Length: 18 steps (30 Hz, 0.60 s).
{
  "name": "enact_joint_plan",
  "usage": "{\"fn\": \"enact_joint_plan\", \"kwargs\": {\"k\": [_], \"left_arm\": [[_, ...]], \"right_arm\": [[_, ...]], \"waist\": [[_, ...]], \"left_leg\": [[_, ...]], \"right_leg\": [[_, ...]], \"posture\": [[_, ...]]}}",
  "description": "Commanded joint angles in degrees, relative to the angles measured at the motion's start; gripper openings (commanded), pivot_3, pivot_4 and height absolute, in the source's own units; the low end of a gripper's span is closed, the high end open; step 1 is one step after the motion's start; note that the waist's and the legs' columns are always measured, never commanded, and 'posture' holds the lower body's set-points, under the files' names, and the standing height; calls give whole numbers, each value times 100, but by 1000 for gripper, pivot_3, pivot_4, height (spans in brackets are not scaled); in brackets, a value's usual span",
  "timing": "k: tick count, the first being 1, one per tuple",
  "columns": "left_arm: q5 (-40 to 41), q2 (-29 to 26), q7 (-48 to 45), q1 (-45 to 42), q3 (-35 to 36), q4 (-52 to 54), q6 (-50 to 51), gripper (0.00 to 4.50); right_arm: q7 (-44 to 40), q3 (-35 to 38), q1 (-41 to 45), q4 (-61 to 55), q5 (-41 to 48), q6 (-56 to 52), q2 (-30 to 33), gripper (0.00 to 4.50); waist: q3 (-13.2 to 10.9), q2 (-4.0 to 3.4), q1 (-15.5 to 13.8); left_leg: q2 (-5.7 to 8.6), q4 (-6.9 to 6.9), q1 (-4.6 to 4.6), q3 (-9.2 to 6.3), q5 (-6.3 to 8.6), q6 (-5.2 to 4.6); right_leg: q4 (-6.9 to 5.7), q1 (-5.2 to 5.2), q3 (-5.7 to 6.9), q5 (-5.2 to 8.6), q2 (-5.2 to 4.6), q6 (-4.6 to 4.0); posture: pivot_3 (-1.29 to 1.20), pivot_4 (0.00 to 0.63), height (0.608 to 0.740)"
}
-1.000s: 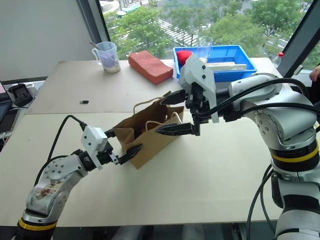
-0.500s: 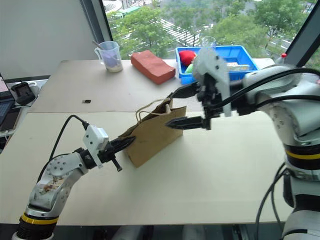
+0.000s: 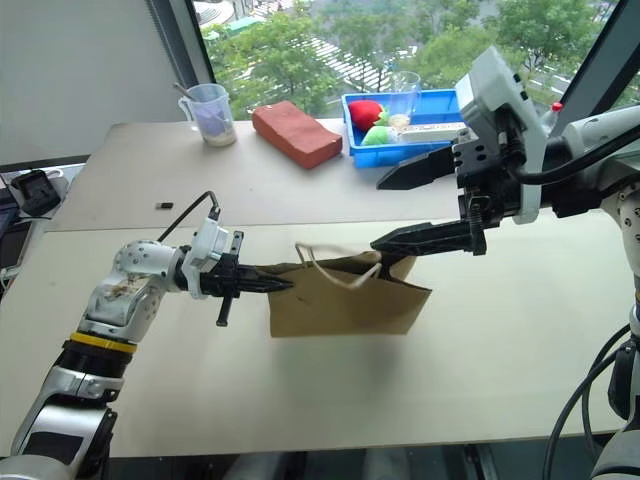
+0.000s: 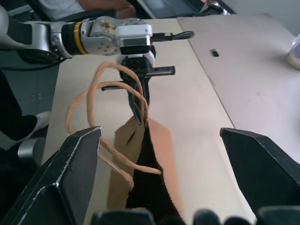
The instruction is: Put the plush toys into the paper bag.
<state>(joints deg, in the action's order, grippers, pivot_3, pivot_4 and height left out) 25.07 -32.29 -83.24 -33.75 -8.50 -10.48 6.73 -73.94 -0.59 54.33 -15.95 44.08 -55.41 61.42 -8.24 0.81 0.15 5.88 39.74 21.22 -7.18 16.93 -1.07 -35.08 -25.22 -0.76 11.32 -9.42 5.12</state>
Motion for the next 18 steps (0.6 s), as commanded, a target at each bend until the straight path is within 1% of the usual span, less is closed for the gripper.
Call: {"fn": "enact_joint_plan", "kwargs": {"k": [1, 2, 5, 6, 7, 8, 10, 13, 15, 17, 18], "left_arm": [[-116, 93, -304, -159, -50, -381, -330, 88], [-152, 113, -337, -164, -53, -464, -385, 88], [-189, 100, -326, -128, 3, -521, -377, 879], [-177, 71, -311, -106, 31, -477, -328, 1379], [-136, -3, -272, -51, 89, -325, -214, 1704], [-104, -60, -249, -8, 134, -216, -135, 2272], [-18, -218, -198, 120, 244, 99, 49, 3132], [259, -613, 7, 311, 578, 813, 649, 4479], [512, -1039, 255, 296, 881, 1348, 1340, 4479], [691, -1507, 647, 85, 1192, 1682, 2129, 4479], [599, -1844, 767, -112, 1271, 1773, 2389, 4479]], "right_arm": [[-33, 97, 67, -127, 45, -2, 73, 4500], [-25, 90, 70, -137, 39, -9, 79, 4500], [28, 110, 33, -167, 34, -38, 90, 4500], [44, 120, 17, -181, 38, -43, 96, 4500], [80, 165, -4, -184, 62, -72, 105, 4500], [114, 195, -17, -193, 84, -99, 106, 4500], [146, 239, -66, -201, 82, -94, 138, 4500], [139, 341, -283, -196, 8, 40, 260, 4500], [127, 486, -547, -183, -81, 183, 401, 4500], [180, 618, -927, -204, -342, 495, 556, 4500], [143, 757, -1175, -182, -428, 631, 664, 4500]], "waist": [[0, 0, 17], [0, 0, 29], [0, 0, 45], [0, 0, 44], [0, 0, 44], [0, 0, 44], [0, 0, 50], [0, 0, 56], [-1, -1, 54], [-1, 0, 38], [-2, -3, 37]], "left_leg": [[0, -1, 1, 1, 3, -4], [0, -1, 3, 2, 5, -5], [2, 0, 10, 2, 10, -11], [4, 0, 10, 2, 11, -12], [4, 1, 10, 2, 11, -12], [4, 1, 10, 2, 11, -13], [3, 2, 10, 2, 11, -13], [-3, 2, 10, 3, 11, -13], [-11, 2, 10, 2, 12, -12], [-13, 2, 12, 2, 12, -12], [-11, 1, 10, 2, 12, -13]], "right_leg": [[0, -2, 0, -1, 0, 2], [-3, -2, 0, -2, -1, 4], [2, -2, 0, -9, -3, 15], [2, -3, 0, -10, -6, 16], [2, -2, 0, -10, -6, 16], [2, -2, 0, -10, -6, 17], [2, -2, 0, -10, -5, 17], [1, -8, -2, -10, -5, 17], [0, -8, -1, -10, -3, 17], [-1, -10, 0, -10, -1, 17], [-1, -9, 0, -10, -2, 17]], "posture": [[0, 150, 740], [0, 150, 740], [0, 150, 740], [0, 150, 740], [0, 150, 740], [0, 150, 740], [0, 150, 740], [0, 150, 740], [0, 150, 740], [0, 150, 740], [0, 150, 740]]}}
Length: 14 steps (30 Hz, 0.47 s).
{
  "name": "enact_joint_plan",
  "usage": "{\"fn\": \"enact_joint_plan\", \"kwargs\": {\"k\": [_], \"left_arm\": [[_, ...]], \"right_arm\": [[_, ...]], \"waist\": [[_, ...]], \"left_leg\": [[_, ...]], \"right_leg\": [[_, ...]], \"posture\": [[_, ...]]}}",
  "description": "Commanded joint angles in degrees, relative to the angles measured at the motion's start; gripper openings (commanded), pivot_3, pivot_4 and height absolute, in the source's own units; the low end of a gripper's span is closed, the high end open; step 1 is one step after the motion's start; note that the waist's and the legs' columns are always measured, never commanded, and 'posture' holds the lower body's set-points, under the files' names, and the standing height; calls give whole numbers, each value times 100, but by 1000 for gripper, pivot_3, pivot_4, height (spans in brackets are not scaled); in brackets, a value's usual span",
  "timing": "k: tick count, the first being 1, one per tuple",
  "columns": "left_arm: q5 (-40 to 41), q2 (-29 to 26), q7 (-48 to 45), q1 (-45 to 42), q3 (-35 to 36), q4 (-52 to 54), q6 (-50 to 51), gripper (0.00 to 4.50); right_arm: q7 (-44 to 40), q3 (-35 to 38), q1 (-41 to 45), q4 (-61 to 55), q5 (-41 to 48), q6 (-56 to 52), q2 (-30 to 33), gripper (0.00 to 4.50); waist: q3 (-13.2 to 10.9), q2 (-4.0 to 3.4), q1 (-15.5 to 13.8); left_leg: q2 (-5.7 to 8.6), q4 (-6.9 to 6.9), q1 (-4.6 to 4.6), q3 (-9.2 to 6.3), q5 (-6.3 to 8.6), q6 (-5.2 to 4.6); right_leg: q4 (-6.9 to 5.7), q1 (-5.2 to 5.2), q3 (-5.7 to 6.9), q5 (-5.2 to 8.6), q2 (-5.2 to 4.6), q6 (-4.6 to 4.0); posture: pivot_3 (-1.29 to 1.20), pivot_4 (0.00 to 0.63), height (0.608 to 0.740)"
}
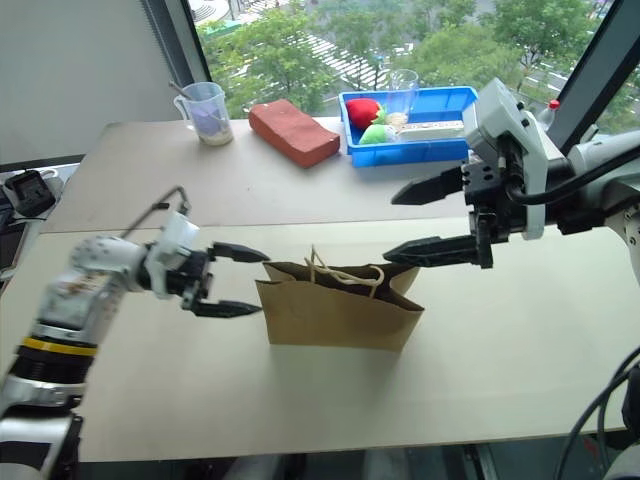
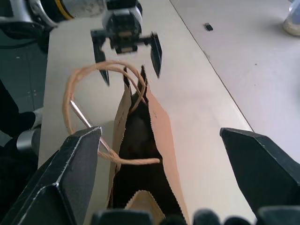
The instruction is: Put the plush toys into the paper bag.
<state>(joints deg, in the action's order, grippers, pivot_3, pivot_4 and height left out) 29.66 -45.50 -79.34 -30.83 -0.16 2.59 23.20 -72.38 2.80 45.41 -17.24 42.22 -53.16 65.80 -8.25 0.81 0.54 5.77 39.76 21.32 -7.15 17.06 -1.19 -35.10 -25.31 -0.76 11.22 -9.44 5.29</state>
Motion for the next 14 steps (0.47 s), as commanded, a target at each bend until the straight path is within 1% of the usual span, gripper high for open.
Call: {"fn": "enact_joint_plan", "kwargs": {"k": [1, 3, 5, 8, 12, 14], "left_arm": [[74, -760, 445, -521, 488, 522, 896, 4479], [116, -1055, 627, -889, 646, 453, 1222, 4479], [124, -1194, 797, -1045, 681, 420, 1476, 4479], [6, -1203, 843, -978, 686, 369, 1335, 4479], [-58, -1113, 934, -891, 631, 370, 1230, 4479], [-126, -1053, 964, -865, 640, 392, 983, 4479]], "right_arm": [[-31, 513, -445, -58, -284, 482, 290, 4500], [-26, 696, -706, 18, -369, 597, 408, 4500], [16, 772, -825, 55, -399, 664, 440, 4500], [100, 719, -884, 163, -524, 824, 353, 4500], [211, 608, -836, 252, -577, 902, 171, 4500], [219, 587, -835, 274, -593, 923, 129, 4500]], "waist": [[-3, 0, -15], [-5, -2, -18], [-5, -6, -2], [-5, -16, 23], [-8, -16, 48], [-8, -16, 44]], "left_leg": [[2, 1, 0, 1, 0, 0], [9, 3, -1, 2, 0, 0], [13, 2, -4, 4, 0, 1], [9, -3, -22, 16, 0, 1], [2, -2, -21, 22, -1, 4], [2, -1, -20, 24, -1, 4]], "right_leg": [[0, 0, 0, 0, -1, 0], [1, 5, 2, 0, 4, 1], [0, 5, -1, 0, 1, 1], [2, 9, -2, 0, -1, 1], [2, 4, -3, -1, 4, -1], [2, 4, -3, -2, 3, -2]], "posture": [[0, 150, 740], [0, 150, 740], [0, 150, 740], [0, 150, 740], [0, 150, 740], [0, 150, 740]]}}
